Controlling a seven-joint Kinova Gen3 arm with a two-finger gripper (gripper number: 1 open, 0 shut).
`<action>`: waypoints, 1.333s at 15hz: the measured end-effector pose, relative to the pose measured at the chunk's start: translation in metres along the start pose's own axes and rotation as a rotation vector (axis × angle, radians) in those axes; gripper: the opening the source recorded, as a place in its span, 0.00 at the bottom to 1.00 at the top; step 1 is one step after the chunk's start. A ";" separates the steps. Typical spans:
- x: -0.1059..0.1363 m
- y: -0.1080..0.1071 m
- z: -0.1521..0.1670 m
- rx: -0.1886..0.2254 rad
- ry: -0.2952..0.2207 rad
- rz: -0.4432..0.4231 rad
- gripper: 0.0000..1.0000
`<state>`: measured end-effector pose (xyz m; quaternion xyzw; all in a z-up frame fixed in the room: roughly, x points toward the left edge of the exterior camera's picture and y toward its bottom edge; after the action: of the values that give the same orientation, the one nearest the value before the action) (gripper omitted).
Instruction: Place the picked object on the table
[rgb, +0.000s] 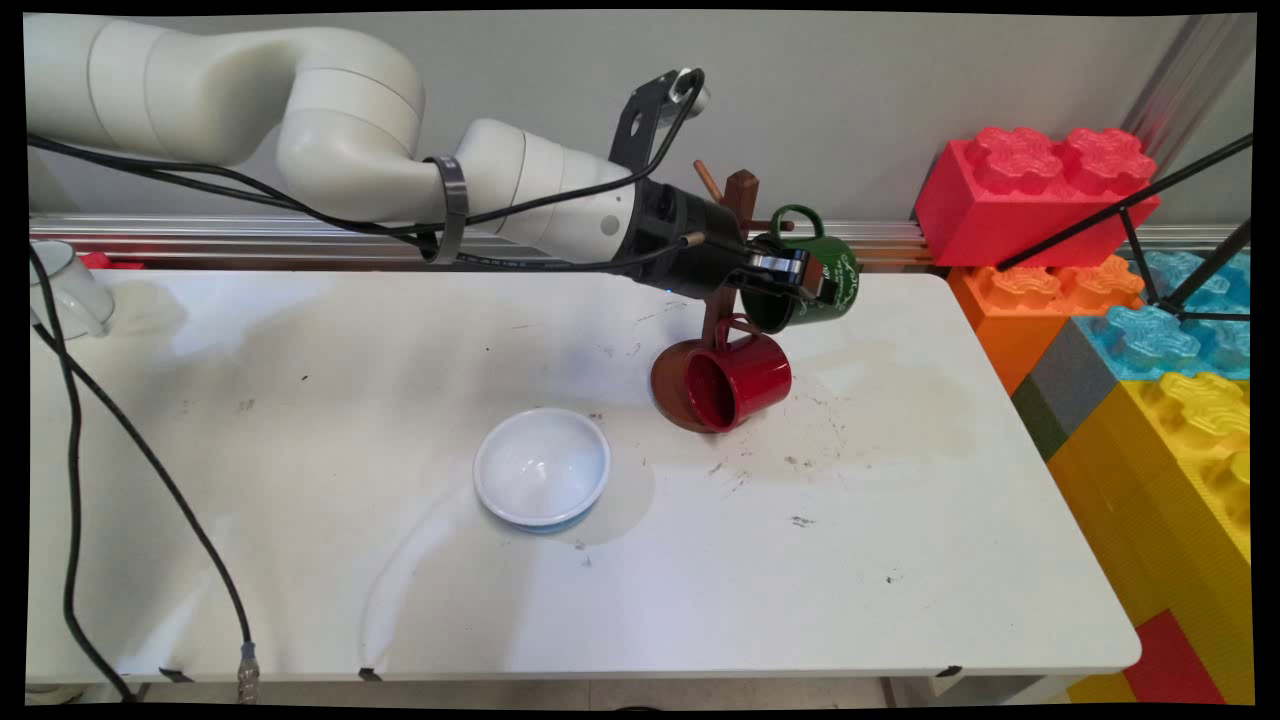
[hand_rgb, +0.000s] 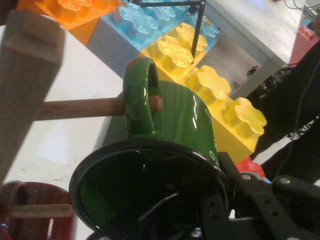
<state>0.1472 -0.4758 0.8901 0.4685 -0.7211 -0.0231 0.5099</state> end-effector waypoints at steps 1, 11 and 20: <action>0.000 0.003 -0.001 -0.010 -0.002 -0.002 0.00; 0.000 0.031 -0.015 -0.118 -0.021 -0.009 0.00; -0.005 0.033 -0.036 -0.122 -0.117 0.094 0.00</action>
<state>0.1533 -0.4377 0.9208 0.4002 -0.7680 -0.0706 0.4950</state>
